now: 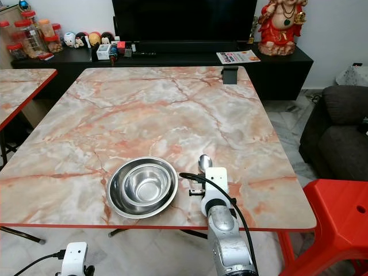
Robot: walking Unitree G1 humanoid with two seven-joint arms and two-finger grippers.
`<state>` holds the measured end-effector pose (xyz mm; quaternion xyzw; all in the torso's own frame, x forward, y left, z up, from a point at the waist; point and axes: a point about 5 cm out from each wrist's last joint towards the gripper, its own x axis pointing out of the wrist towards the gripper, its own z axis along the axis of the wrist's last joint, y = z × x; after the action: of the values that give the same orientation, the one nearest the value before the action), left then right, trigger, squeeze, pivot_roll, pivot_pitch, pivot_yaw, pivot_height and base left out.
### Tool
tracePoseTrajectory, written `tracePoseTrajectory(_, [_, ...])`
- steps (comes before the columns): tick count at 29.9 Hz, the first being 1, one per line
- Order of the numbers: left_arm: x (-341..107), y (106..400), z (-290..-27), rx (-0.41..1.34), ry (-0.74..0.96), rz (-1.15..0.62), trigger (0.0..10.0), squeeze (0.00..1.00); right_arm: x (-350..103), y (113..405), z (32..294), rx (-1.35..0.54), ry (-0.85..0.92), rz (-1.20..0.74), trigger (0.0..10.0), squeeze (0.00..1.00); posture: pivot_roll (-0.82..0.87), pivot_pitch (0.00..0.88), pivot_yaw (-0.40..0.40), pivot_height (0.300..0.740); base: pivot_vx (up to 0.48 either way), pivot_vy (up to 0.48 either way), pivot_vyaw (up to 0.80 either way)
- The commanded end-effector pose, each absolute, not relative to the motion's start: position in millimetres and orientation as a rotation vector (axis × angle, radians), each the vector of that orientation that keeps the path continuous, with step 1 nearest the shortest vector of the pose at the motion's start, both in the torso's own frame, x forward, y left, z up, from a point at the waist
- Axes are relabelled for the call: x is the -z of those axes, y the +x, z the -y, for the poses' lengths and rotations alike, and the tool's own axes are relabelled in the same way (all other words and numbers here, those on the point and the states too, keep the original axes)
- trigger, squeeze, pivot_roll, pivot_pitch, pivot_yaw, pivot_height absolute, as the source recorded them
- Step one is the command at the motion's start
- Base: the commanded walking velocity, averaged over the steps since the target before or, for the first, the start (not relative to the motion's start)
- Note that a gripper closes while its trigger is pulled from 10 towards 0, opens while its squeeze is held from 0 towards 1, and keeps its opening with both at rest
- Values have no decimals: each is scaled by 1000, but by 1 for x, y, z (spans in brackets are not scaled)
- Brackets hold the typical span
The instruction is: Setting the table
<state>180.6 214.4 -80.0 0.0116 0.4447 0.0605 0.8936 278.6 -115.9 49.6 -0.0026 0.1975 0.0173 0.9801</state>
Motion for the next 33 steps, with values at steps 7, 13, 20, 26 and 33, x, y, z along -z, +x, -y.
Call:
tracePoseTrajectory(7, [79, 183, -215, -123, 32, -927, 10000, 0, -48, 280, 116, -29, 4, -409, 10000, 502, -41, 0, 32, 740, 0, 0, 0])
tracePoseTrajectory(13, [79, 183, -216, -124, 34, -929, 10000, 0, -49, 281, 117, -33, 3, -403, 10000, 1000, -41, 0, 32, 740, 0, 0, 0])
tracePoseTrajectory(20, [79, 183, -216, -123, 34, -928, 10000, 0, -50, 282, 118, -27, -1, -395, 10000, 0, -42, 0, 32, 740, 0, 0, 0])
tracePoseTrajectory(26, [79, 184, -215, -123, 31, -927, 10000, 0, -54, 284, 118, -29, 3, -376, 10000, 1000, -43, 0, 31, 740, 0, 0, 0])
tracePoseTrajectory(33, [79, 184, -215, -123, 31, -927, 10000, 0, -62, 287, 116, -46, 4, -317, 10000, 0, -44, 0, 31, 740, 0, 0, 0])
